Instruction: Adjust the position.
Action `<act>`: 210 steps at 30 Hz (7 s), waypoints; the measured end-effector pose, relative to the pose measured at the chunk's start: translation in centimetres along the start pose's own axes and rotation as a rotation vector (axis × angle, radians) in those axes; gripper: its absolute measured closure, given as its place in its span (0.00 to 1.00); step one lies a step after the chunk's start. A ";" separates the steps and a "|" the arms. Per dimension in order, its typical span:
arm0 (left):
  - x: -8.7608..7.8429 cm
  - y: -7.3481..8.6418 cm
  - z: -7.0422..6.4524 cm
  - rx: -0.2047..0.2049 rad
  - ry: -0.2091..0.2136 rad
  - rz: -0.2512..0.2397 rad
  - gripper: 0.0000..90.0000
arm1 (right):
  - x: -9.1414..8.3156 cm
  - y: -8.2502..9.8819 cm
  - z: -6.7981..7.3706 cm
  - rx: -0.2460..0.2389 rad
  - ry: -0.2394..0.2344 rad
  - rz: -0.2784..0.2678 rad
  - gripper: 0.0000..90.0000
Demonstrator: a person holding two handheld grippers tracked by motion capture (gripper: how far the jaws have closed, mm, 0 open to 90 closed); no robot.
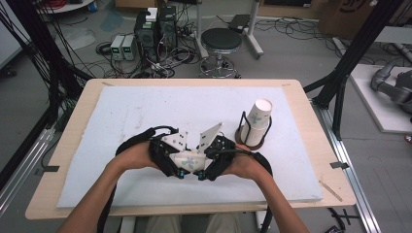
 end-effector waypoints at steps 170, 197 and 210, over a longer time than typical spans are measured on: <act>0.7 3.3 -0.2 -0.104 0.197 -0.694 0.16 | 0.7 4.0 2.6 0.099 0.077 -0.561 0.41; 0.2 3.6 -0.4 -0.069 0.213 -0.698 0.34 | 0.7 4.1 2.8 0.091 0.065 -0.553 0.41; 0.1 3.6 -0.5 -0.063 0.206 -0.696 0.36 | 0.7 4.1 2.9 0.085 0.065 -0.545 0.36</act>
Point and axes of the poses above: each handheld gripper's, and its own axes: x roughly forward along the jaws, y roughly out of its underside, z roughly to its left, the point moved 2 cm from there along x, roughly forward along the jaws, and after that the axes turned 11 degrees about -x, right-handed, at the moved point
